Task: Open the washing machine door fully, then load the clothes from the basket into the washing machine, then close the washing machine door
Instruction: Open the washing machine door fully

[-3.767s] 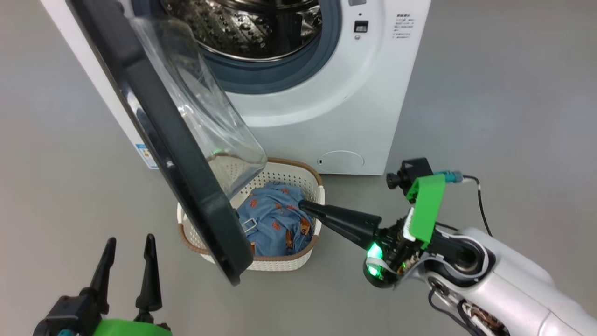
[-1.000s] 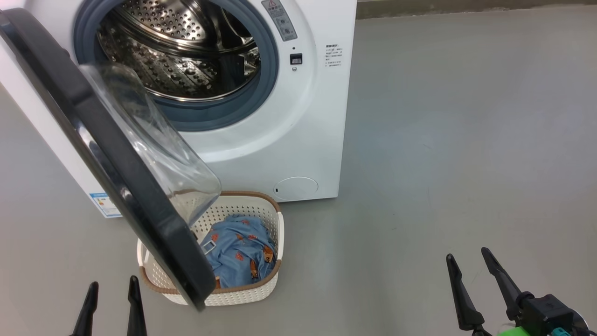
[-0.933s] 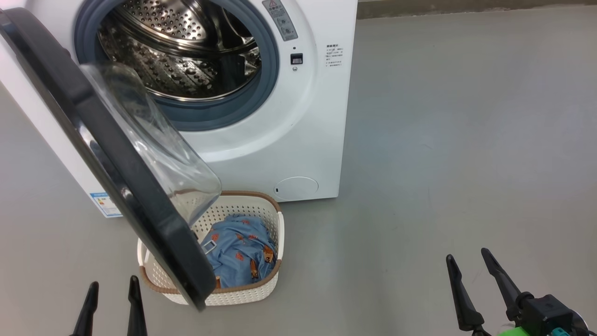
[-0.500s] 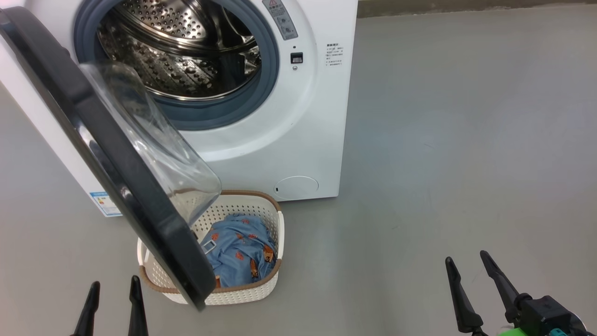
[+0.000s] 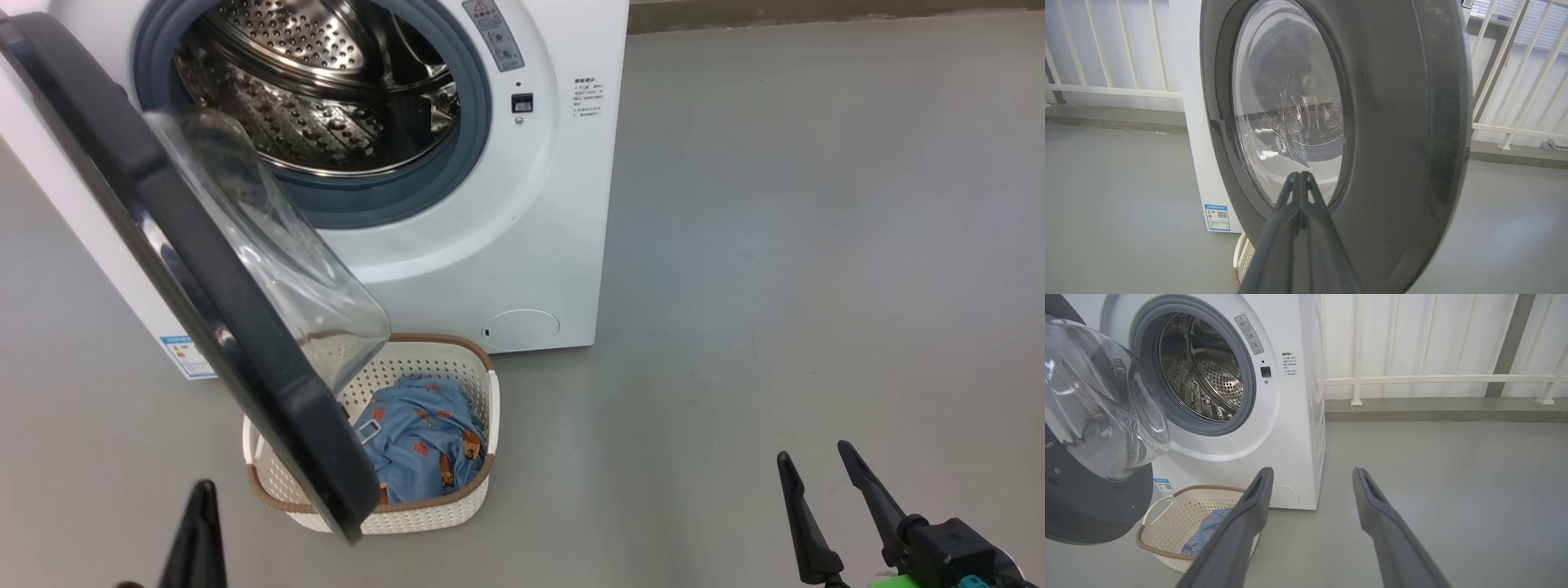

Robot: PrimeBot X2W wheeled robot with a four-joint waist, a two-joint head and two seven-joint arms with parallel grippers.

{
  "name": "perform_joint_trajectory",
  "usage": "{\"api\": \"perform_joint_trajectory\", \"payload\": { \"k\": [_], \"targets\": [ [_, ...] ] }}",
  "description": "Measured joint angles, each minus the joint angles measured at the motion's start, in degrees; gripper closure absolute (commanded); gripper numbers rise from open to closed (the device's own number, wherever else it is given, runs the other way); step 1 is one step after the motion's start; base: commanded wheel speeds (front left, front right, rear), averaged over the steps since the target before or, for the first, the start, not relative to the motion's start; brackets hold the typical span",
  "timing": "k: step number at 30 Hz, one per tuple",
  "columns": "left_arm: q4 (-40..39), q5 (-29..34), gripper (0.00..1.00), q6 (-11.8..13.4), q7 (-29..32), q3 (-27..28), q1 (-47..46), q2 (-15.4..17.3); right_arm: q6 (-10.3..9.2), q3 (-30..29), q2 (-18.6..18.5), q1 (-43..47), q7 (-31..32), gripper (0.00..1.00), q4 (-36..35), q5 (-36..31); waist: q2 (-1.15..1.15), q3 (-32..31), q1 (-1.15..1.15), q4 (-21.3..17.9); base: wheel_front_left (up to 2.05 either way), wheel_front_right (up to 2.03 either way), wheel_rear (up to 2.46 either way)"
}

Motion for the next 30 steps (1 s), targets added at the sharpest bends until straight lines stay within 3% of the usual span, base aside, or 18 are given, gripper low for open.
{"api": "perform_joint_trajectory", "payload": {
  "k": [9,13,21,30],
  "targets": [
    [-11.54,-0.62,1.00,-0.67,-0.01,4.65,-2.61,0.01,0.00,0.10,0.02,-0.01,0.00,0.00,0.40,0.08,0.00,-0.09,0.00,0.25,0.00,0.00,0.00],
    [-19.51,0.16,1.00,-2.15,-0.18,4.31,-5.80,0.01,0.00,0.16,0.05,-0.01,0.00,0.00,0.51,0.08,0.00,-0.19,0.00,0.25,0.00,0.00,0.00],
    [-29.75,0.27,1.00,-3.59,-0.25,-7.80,-9.60,1.81,0.00,0.22,0.10,-0.02,0.01,0.00,0.71,0.10,0.00,-0.20,0.00,-0.20,0.00,0.00,0.00],
    [-27.47,0.09,1.00,-3.59,-0.25,-21.87,-9.68,3.15,0.00,0.41,0.10,-0.05,0.00,0.00,0.68,0.44,0.00,0.38,0.00,-0.87,0.00,0.00,0.00]
  ]
}}
